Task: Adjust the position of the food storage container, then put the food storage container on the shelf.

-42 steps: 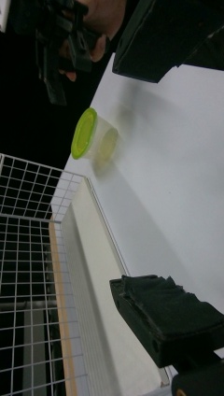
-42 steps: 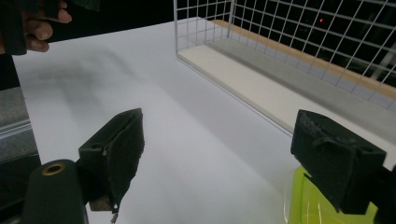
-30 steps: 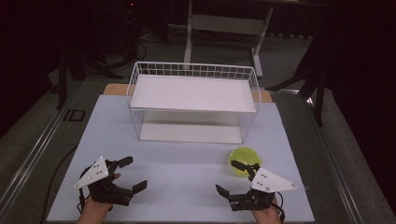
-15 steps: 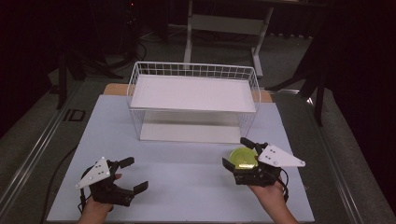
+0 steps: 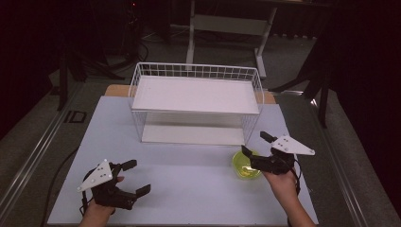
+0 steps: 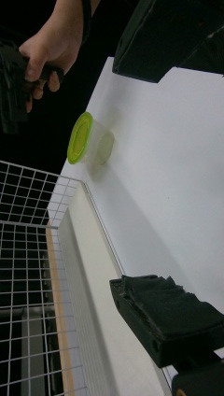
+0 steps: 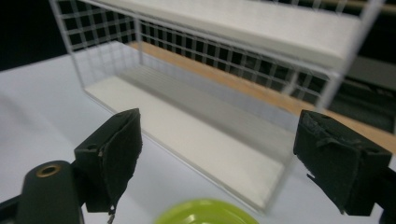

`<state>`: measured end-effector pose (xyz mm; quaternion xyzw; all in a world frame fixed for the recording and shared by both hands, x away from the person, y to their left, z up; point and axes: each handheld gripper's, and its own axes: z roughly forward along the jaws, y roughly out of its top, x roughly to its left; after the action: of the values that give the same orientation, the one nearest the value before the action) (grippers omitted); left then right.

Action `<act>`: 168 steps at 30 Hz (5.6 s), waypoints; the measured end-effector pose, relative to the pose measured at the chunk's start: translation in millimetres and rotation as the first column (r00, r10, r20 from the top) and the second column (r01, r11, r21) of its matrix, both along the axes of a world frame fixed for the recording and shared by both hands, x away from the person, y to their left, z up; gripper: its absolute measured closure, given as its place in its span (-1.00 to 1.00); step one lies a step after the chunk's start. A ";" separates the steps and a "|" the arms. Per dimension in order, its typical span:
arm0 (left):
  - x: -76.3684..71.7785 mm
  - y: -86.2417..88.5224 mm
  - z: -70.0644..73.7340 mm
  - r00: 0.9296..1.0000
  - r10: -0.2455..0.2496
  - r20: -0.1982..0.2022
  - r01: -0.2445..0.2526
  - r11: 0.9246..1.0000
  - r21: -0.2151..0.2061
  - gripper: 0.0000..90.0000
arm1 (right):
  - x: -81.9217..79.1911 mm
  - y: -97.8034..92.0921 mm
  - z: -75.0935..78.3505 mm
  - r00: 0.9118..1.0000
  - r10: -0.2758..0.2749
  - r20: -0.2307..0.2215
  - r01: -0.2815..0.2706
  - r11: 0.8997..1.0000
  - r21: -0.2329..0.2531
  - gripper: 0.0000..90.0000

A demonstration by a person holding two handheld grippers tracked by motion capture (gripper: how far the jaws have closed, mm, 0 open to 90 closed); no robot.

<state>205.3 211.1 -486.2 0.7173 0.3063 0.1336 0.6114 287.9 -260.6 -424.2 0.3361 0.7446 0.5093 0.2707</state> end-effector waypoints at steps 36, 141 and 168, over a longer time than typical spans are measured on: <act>0.6 -1.7 0.3 1.000 -0.011 0.001 0.011 1.000 0.006 -0.96 | 0.3 -50.9 -101.3 0.913 -0.129 -0.386 0.088 0.989 -0.123 1.00; 4.4 -16.0 -4.0 0.998 -0.061 -0.034 0.062 0.997 0.034 -0.96 | -20.4 89.9 -56.3 0.908 0.303 -0.291 -0.329 0.943 -0.046 -0.64; 53.3 -43.3 33.1 0.996 -0.054 -0.066 0.059 0.996 0.074 -0.96 | -4.1 103.4 -11.9 0.967 0.230 -0.108 -0.232 0.973 0.001 -0.76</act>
<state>258.5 167.8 -453.1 0.7522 0.3000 0.1050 0.5772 283.8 -157.1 -436.1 0.2724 0.7950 0.5143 0.1710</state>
